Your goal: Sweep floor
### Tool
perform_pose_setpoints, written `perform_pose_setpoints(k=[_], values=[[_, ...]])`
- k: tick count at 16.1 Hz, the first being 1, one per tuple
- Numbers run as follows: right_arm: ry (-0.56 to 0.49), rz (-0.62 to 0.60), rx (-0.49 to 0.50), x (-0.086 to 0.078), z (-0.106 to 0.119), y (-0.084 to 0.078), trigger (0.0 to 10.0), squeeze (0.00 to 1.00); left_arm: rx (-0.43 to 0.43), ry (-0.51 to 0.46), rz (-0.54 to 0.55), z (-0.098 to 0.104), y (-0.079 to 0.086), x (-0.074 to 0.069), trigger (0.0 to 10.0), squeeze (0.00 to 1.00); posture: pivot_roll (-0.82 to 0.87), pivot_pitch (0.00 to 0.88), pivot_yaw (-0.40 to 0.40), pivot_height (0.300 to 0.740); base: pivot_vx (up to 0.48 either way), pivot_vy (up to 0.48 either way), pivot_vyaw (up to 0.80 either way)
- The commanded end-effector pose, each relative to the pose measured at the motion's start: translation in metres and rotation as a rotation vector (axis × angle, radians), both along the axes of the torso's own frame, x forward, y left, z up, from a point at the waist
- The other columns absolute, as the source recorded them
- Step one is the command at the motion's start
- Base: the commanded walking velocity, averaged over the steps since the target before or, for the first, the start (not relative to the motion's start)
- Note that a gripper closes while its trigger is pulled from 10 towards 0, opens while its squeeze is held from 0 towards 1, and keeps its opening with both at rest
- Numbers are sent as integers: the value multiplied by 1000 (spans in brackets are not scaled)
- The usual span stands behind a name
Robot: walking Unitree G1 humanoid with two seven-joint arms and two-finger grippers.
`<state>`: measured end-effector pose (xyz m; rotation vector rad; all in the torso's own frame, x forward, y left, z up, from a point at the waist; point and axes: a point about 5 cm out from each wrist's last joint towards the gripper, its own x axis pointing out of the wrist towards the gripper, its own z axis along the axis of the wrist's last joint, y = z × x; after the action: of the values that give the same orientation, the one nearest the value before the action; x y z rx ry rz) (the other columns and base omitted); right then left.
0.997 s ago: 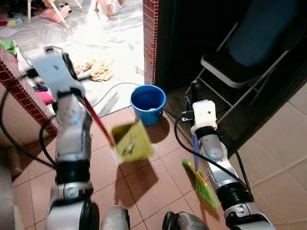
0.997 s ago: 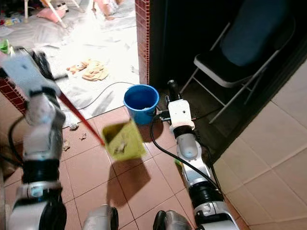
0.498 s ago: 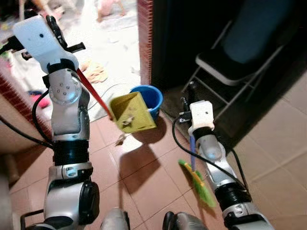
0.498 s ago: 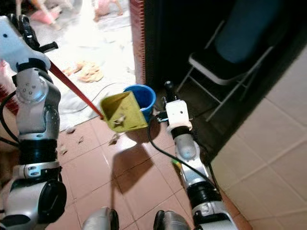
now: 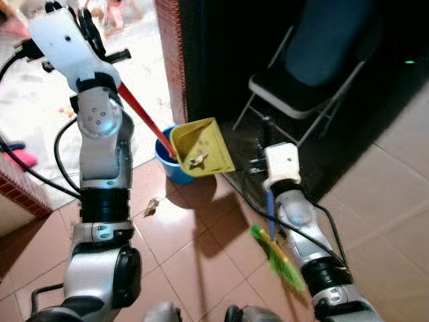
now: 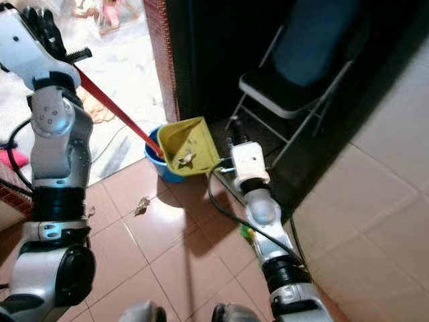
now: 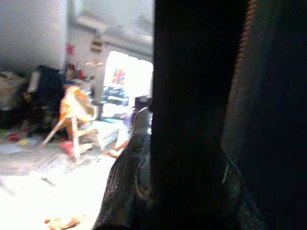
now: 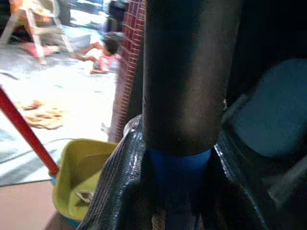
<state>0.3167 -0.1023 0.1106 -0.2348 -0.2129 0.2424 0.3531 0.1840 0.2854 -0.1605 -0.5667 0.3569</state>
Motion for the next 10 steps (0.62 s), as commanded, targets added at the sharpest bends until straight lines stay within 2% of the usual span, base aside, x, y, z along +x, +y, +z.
perform_pose_setpoints(k=[1, 6, 10], values=[[-58, 18, -17, -1, 10, 0, 10000, 0, 26, -108, 5, 23, -3, -5, 10000, 0, -39, 65, 20, 740, 431, 0, 756], [-60, 28, 3, -3, 10, 4, 10000, 0, 24, -116, 20, 22, 3, -6, 10000, 0, -39, 62, 20, 740, 427, 0, 645], [-58, 36, 6, -3, 10, 4, 10000, 0, 17, -112, 24, 20, 3, -3, 10000, 0, -40, 54, 18, 740, 419, 60, 0]])
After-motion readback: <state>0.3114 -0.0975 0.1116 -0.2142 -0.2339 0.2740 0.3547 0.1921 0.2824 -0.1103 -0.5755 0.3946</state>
